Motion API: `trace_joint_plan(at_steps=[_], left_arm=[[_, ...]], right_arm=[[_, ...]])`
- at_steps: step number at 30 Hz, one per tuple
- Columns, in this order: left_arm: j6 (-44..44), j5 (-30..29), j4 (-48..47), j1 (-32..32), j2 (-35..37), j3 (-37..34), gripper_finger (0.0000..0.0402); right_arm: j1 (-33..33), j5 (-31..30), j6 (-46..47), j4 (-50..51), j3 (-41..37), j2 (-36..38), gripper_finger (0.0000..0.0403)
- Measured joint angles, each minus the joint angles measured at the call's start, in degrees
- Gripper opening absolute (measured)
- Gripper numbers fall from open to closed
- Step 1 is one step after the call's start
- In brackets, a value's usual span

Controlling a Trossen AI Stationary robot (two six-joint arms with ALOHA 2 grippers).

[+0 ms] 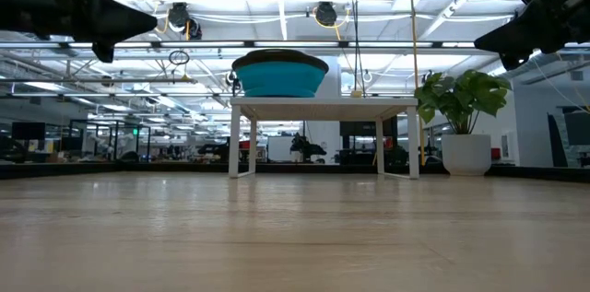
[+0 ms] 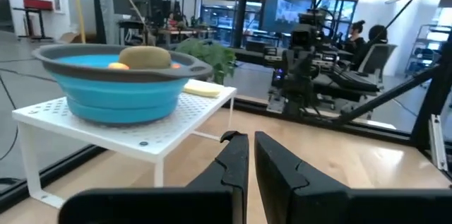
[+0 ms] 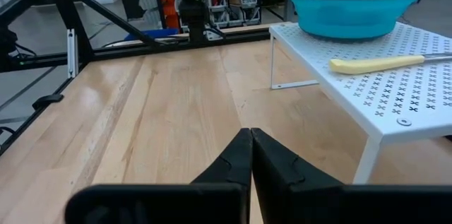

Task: Pick & Place Fruit
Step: Return to Home Position

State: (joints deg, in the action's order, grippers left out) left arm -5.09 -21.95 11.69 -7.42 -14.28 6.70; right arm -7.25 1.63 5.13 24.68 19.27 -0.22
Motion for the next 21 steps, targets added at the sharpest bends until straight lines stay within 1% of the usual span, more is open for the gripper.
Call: trace_joint_plan(at_steps=[4,8,11,15,19,21], left_arm=[[-1.3,3.0,-0.8,3.9,0.1,0.0,0.0021],[-2.5,9.8,-1.6,6.6,0.1,0.0,0.0021],[-2.6,8.8,-3.9,6.7,-0.1,0.0,0.0021],[-3.8,7.9,-3.6,5.9,-0.4,0.0,0.0021],[-0.2,7.9,-0.8,4.4,0.9,0.0,0.0021],[0.7,7.9,-1.9,3.7,1.9,0.0,0.0021]], right_arm=[[0.0,0.0,0.0,0.0,0.0,0.0,0.0001],[0.0,0.0,0.1,0.0,0.0,0.0,0.0001],[0.0,0.0,0.1,0.0,0.0,0.0,0.0001],[0.0,0.0,0.2,0.0,0.0,0.0,0.0001],[0.0,0.0,0.2,0.0,0.0,0.0,0.0001],[0.0,0.0,0.2,0.1,0.0,0.0,0.0001]])
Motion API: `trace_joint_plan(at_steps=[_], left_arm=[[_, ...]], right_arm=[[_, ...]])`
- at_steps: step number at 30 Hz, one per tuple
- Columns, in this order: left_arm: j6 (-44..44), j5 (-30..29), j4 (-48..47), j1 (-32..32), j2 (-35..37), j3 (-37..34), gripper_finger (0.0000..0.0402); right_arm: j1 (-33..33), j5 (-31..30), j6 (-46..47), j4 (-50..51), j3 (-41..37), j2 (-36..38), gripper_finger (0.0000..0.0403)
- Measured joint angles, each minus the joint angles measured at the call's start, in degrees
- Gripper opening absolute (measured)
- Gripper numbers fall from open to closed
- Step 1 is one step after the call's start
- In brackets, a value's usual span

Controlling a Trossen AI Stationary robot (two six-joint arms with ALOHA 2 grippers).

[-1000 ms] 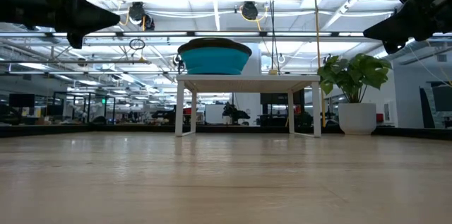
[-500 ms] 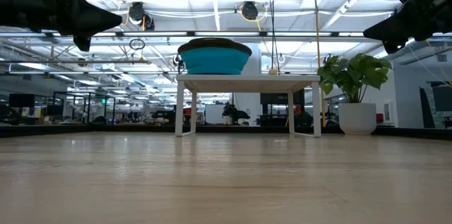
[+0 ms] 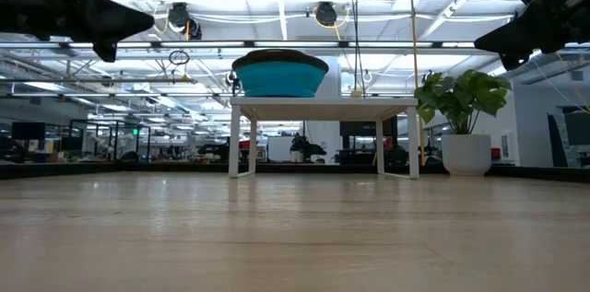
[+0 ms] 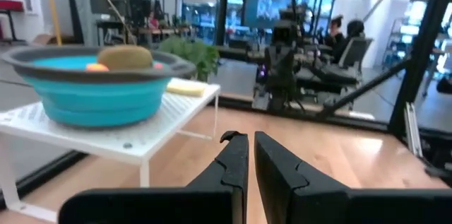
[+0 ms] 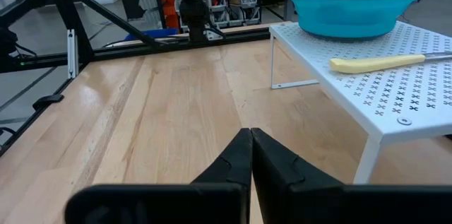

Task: Pick & Place Fruit
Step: Return to Home Position

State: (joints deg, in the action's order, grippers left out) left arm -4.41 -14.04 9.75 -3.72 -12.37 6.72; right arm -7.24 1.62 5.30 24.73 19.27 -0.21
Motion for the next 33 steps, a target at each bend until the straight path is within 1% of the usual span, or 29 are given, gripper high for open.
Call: trace_joint_plan(at_steps=[5,9,13,22,27,33], left_arm=[[0.8,0.5,-5.0,-1.4,1.7,0.0,0.0021],[3.5,1.2,-5.3,-2.5,2.0,0.0,0.0021],[4.2,1.7,-5.5,-3.6,2.0,0.0,0.0021],[3.4,1.8,-8.3,-4.4,2.0,0.0,0.0021],[1.1,1.8,-8.3,-4.4,2.0,0.0,0.0021],[1.3,1.8,-8.3,-4.4,2.0,0.0,0.0021]], right_arm=[[0.0,0.0,-0.1,0.0,0.0,0.0,0.0001],[0.0,0.0,-0.2,0.0,0.0,0.0,0.0001],[0.0,0.0,-0.4,-0.1,-0.1,0.0,0.0001],[0.0,0.1,0.9,-2.9,-3.3,0.0,0.0001],[0.0,0.0,0.2,-2.8,-3.5,0.0,0.0001],[0.0,0.0,0.0,-3.5,-3.5,0.0,0.0003]])
